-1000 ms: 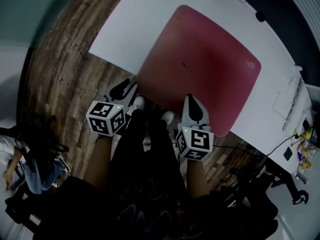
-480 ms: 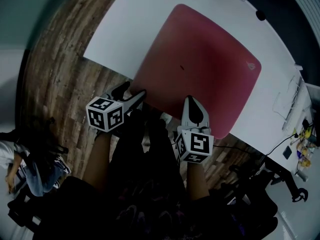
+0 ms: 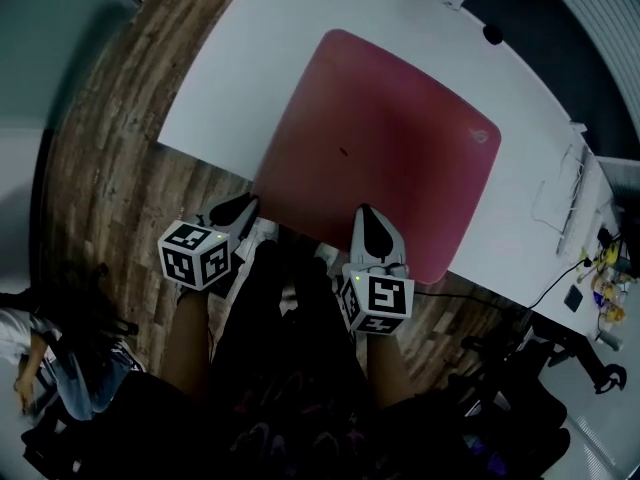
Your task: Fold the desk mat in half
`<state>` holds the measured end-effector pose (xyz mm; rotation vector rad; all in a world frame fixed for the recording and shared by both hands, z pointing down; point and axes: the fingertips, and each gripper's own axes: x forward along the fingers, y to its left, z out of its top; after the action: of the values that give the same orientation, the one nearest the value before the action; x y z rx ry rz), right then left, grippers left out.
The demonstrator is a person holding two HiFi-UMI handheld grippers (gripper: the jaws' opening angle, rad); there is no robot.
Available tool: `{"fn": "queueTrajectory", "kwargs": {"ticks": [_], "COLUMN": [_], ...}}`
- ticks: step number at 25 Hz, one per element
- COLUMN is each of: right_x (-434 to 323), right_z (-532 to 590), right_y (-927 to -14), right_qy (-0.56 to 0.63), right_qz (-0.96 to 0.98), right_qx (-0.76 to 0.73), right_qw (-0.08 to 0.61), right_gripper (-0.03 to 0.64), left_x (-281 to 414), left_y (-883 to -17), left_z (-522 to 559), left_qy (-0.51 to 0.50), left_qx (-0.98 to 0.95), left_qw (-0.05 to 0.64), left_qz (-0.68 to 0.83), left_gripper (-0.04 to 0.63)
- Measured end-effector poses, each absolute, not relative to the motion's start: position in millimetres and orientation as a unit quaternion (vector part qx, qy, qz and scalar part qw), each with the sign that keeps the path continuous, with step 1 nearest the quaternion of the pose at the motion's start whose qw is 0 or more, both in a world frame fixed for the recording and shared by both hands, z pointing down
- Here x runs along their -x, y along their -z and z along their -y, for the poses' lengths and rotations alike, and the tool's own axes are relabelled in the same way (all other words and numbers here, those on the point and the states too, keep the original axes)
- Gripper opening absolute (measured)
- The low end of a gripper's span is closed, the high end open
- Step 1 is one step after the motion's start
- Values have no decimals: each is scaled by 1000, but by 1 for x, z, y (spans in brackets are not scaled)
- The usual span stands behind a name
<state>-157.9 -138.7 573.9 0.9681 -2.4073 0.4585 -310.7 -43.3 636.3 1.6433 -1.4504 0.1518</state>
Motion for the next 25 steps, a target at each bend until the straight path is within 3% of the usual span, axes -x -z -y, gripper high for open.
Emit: {"fn": "queueTrajectory", "kwargs": {"ticks": [12,25], "right_x": [120,36], "right_z": [145,156], "right_y": [-543,-518], "right_qy": [-174,-182], "right_qz": [878,856], "right_qx": [-394,-456], "right_qw": [209,161], "right_gripper": [8,8], "left_x": [284,191], "left_y": [-583,-534], "left_z": [49,93], "left_qy": [-85,-111], "left_qx": [-705,-771], "left_qw": [412,363], "left_qz": [571,512], "left_gripper": [18,18]}}
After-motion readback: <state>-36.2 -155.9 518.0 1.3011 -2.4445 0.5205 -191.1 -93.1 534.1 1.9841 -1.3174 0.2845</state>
